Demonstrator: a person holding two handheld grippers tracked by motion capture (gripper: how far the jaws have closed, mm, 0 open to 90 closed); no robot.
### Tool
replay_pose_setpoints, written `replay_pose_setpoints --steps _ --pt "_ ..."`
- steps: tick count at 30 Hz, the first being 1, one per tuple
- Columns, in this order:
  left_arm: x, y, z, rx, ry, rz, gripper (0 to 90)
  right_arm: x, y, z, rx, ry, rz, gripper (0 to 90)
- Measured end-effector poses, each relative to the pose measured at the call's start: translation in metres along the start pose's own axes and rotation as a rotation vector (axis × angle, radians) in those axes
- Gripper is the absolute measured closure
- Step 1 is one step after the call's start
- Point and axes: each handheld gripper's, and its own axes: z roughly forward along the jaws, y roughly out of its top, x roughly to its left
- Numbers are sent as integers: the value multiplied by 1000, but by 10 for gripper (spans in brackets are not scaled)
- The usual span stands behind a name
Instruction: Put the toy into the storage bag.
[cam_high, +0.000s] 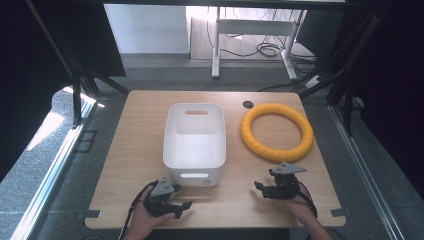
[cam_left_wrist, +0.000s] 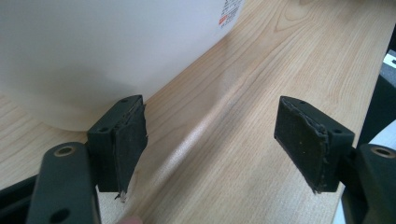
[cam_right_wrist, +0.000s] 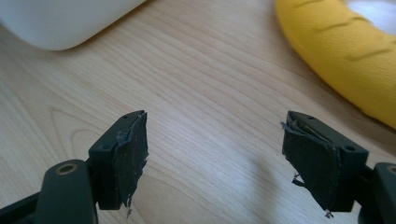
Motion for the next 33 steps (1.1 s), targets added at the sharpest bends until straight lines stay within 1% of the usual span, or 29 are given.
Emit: replay_pose_setpoints --steps 3,5,6,9,10,13,14,16,17,18,19,20,21,22,24,27,29,30,31,33 --pt "2 0 0 0 -2 -6 255 -1 1 2 -1 5 -8 236" --pt "3 -1 0 -1 -1 -9 256 -2 0 4 -1 29 -1 228" --pt "3 -2 0 0 -2 -7 257 -3 0 4 -3 38 -3 208" --pt "1 -1 -2 -1 -7 0 257 -1 0 1 -13 84 7 185" --pt "0 -1 -3 -3 -7 1 257 0 0 -1 -20 88 8 186" --pt "-1 0 -5 -11 -5 2 256 3 2 -2 -22 92 -3 203" --pt "0 0 -5 -10 -5 2 257 3 1 -2 -18 94 -13 211" --pt "0 0 -3 -5 -5 2 256 3 1 0 -10 106 -25 212" --pt "0 0 -2 -1 -7 2 256 3 1 1 -9 113 -29 197" --pt "0 0 -1 3 -9 2 256 2 1 1 -14 128 -33 158" --pt "0 0 0 8 -11 4 256 2 1 0 -25 162 -30 141" --pt "0 0 1 13 -12 8 256 1 2 -1 -30 193 -32 137" --pt "-1 0 2 16 -14 9 256 1 3 -2 -34 205 -29 134" --pt "-2 0 3 18 -15 12 256 2 4 -3 -46 208 -20 135" --pt "-3 0 2 14 -14 8 256 1 5 -5 -49 210 -6 138" --pt "-6 1 2 9 -17 13 256 2 6 -9 -43 187 -22 171" --pt "-7 1 3 12 -17 14 256 4 8 -13 -42 170 -54 188" --pt "-6 1 4 11 -17 14 255 5 10 -14 -38 152 -85 189" --pt "-6 2 4 13 -18 13 255 6 12 -16 -36 138 -105 194" --pt "-5 2 4 10 -18 6 255 5 19 -20 -39 128 -132 207"
